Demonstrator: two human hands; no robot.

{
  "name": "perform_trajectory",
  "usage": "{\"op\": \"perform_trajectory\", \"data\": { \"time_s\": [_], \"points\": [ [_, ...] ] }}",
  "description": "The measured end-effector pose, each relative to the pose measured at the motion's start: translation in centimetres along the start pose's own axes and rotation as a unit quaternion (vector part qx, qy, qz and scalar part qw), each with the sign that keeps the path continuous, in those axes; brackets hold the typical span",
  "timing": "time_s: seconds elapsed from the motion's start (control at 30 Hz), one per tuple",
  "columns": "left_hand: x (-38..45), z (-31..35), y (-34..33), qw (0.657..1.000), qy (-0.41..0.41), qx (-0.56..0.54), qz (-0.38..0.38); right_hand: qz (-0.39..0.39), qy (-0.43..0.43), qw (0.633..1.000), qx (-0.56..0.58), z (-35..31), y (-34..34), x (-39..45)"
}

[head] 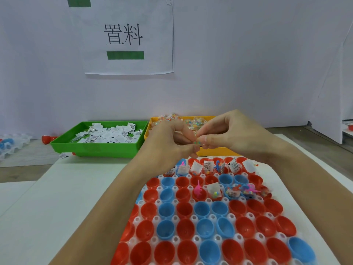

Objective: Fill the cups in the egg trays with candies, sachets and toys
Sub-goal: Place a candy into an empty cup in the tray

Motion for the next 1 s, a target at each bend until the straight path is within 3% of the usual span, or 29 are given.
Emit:
{"op": "perform_trajectory", "data": {
  "time_s": [0.13,0.3,0.67,1.0],
  "points": [
    [-0.6,-0.3,0.7,0.995,0.025,0.036,-0.084,-0.091,-0.021,0.994,-0.065,-0.2,-0.5,-0.2],
    [-1.0,-0.4,3.1,1.000,0.018,-0.010,-0.008,-0.194,-0.031,0.971,-0.136,-0.5,-3.1,-0.3],
    [-1.0,-0.2,3.2,1.000,0.009,-0.006,-0.005,-0.217,-0.077,0.940,-0.253,0.1,-5.6,-0.1],
    [-1.0,-0.3,3.2,1.000,-0.002,0.008,-0.011,-0.225,-0.075,0.940,-0.246,-0.3,-6.2,-0.2]
  ]
}}
Point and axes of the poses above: each hand's wrist, its own x-axis towards the middle knuckle, its own y-axis out of the back of the hand, z = x × y, the point moved 5 cm from there along x, towards the middle knuckle, and after that the axes turned 11 degrees about -z, right-handed, at the moved point
